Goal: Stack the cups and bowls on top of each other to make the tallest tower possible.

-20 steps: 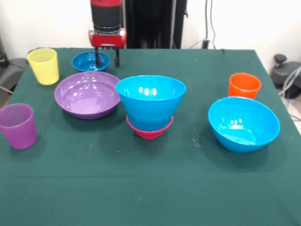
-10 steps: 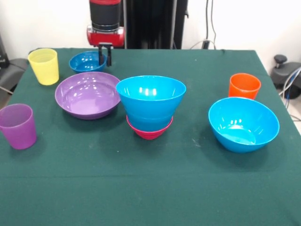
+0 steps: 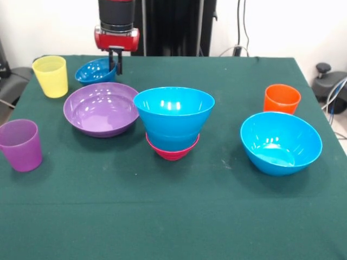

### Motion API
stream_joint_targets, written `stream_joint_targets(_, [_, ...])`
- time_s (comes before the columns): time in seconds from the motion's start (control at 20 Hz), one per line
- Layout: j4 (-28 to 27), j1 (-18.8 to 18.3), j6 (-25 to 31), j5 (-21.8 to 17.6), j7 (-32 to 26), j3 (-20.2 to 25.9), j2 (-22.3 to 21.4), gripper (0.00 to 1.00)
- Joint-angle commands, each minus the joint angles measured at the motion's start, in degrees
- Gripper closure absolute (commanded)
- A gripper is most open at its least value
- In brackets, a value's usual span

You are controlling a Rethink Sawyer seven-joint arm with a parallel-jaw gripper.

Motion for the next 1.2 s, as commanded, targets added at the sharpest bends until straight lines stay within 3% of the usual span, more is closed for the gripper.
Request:
stream_joint_targets(0.05, [0.14, -1.98, 3.19, -1.04, -4.01, 6.86, -0.95, 1.00])
stream_joint_targets(0.25, [7.70, -4.39, 5.45, 1.95, -5.23, 9.69, -8.89, 1.00])
stream_joint_targets(0.5, [17.81, -11.94, 11.84, 10.03, -11.88, 18.08, -21.20, 1.00])
stream_joint_targets(0.65, [21.80, -15.14, 13.76, 14.13, -14.17, 22.55, -25.85, 1.00])
stream_joint_targets(1.1, [27.44, -16.14, 17.90, 24.48, -13.14, 30.67, -35.38, 1.00])
stream_joint_targets(1.2, [27.94, -15.29, 17.69, 24.99, -11.54, 31.14, -36.17, 1.00])
